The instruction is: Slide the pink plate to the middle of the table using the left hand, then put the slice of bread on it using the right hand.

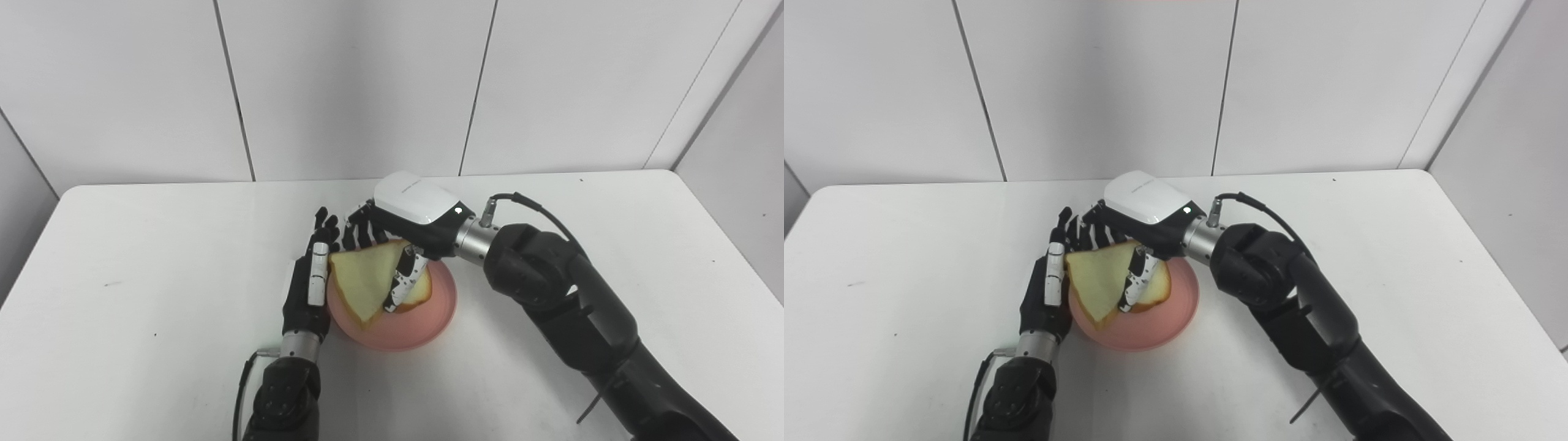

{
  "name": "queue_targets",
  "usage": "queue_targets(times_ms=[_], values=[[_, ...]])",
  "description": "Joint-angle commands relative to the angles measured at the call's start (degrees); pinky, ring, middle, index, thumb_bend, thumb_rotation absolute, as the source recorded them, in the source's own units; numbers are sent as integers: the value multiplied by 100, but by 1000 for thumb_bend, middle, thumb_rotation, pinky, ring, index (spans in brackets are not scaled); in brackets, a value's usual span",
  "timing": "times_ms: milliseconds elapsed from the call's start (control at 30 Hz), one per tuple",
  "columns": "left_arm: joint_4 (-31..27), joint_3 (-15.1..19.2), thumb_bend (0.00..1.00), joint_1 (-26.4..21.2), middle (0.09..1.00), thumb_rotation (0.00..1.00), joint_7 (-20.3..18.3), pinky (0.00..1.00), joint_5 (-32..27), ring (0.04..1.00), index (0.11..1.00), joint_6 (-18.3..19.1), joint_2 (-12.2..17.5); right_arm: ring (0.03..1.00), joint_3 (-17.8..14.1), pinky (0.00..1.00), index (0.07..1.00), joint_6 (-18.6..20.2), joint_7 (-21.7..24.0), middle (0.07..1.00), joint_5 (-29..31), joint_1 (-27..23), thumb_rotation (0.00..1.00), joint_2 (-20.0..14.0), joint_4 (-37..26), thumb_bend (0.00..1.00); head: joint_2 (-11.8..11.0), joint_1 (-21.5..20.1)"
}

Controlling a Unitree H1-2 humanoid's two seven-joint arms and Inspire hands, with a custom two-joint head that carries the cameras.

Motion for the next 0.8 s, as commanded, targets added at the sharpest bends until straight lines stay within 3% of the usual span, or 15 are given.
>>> queue_targets(times_ms=[0, 233, 500, 767], values=[[184, -66, 724, 149, 989, 1000, 80, 1000, 97, 1000, 977, -138, -126, 370, 37, 295, 498, -219, -257, 455, -127, -188, 0, 46, -21, 532, 5, 5], [73, -96, 740, 184, 992, 1000, 231, 1000, 167, 1000, 972, 10, -194, 380, 297, 300, 496, -174, -232, 462, -468, -159, 0, 13, 215, 532, 16, 82], [31, -132, 729, 185, 983, 1000, 262, 1000, 156, 990, 980, -5, -199, 315, 355, 239, 497, -164, -209, 451, -652, -163, 0, -84, 375, 532, 14, 104], [69, -112, 727, 167, 980, 1000, 243, 995, 116, 984, 975, -57, -184, 346, 384, 265, 494, -104, -237, 461, -902, -226, 0, -100, 561, 533, -11, 71]])
